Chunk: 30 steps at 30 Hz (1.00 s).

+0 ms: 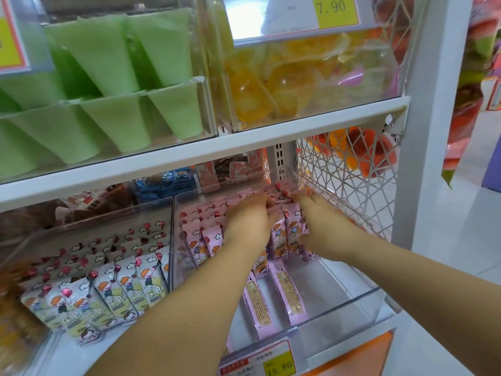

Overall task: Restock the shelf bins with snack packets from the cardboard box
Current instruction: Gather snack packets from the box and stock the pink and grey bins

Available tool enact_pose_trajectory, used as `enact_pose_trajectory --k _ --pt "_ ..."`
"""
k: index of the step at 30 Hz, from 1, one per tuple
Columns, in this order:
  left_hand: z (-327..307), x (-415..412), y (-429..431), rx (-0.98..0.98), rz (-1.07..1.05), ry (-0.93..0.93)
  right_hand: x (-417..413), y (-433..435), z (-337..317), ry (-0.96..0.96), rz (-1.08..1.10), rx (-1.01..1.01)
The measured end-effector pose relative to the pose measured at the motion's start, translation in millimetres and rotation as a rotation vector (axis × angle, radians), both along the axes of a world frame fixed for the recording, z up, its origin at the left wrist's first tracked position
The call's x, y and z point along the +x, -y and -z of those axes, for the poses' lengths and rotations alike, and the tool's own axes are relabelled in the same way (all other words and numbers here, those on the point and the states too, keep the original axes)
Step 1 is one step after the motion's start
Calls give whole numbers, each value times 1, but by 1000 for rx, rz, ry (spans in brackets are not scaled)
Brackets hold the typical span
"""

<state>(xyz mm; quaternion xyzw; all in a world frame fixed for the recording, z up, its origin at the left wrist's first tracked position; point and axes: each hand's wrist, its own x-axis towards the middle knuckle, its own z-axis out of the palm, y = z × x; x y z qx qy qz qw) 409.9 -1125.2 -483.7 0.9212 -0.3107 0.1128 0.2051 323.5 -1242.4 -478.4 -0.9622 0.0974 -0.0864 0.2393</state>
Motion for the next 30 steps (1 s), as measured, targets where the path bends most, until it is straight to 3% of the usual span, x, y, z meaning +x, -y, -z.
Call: enact_pose_trajectory --k 4,8,10,12,16,19,25,30 --pt "4 -2 -1 190 8 223 -5 0 0 149 43 488" --pt "7 3 -6 205 -59 412 -3 -1 7 142 64 659" --pt "10 6 -11 310 -90 476 -3 1 8 137 67 710" --pt "10 5 -15 369 -98 516 -5 2 8 133 58 636" --pt "4 3 -15 394 -67 441 -9 0 10 157 -27 238" --pt "-4 -5 -13 483 -95 396 -8 0 13 86 -20 84" --pt "-9 -2 -16 549 -76 372 8 -5 7 117 91 21" --pt "-18 1 -23 510 124 230 11 -5 4 200 119 104"
